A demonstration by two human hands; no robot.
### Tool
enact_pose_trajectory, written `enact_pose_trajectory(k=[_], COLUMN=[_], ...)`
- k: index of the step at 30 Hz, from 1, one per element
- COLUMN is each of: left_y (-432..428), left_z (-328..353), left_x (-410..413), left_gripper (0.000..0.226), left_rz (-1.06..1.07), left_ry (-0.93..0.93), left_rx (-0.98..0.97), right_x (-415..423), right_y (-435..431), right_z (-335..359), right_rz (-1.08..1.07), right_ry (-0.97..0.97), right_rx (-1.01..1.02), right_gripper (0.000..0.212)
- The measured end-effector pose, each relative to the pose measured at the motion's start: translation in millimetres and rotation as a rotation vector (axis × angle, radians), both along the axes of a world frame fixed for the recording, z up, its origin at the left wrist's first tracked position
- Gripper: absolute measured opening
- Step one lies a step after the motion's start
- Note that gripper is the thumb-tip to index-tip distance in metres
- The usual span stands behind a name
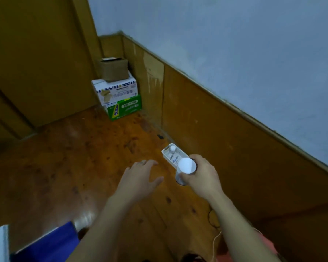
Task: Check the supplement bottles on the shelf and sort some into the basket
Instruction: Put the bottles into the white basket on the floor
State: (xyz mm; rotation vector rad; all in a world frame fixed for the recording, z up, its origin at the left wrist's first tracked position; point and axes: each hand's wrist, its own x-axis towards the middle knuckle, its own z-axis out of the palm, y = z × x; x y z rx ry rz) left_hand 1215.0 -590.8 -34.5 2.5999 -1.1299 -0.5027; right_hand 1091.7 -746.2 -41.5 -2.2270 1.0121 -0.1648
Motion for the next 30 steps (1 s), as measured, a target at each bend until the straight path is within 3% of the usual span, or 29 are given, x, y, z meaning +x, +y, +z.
enact_pose_trajectory(k=[5,12,19,30], left_y=[-58,-164,-268,-365], left_z=[2,-7,-27,-132], left_x=[56,135,213,331], left_gripper=[0.055,0.053,0.051,0.046], left_rz=[-0.063,-0.108,-0.135,-0.262], left_ry=[-0.011,-0.029,0.006,0.065], left_rx=[-0.004,0.063,0.142,0.175], right_x=[46,128,201,293], right_y=[-48,-145,-245,-306], right_z=[-1,-32,-58,-156], right_rz=[-0.060,-0.120,-0.125,-0.298], right_ry=[-0.018,-0.019,0.015,0.115], right_rx=[-0.019,0.031,0.115,0.165], right_gripper=[0.058,0.075,0.069,0.056])
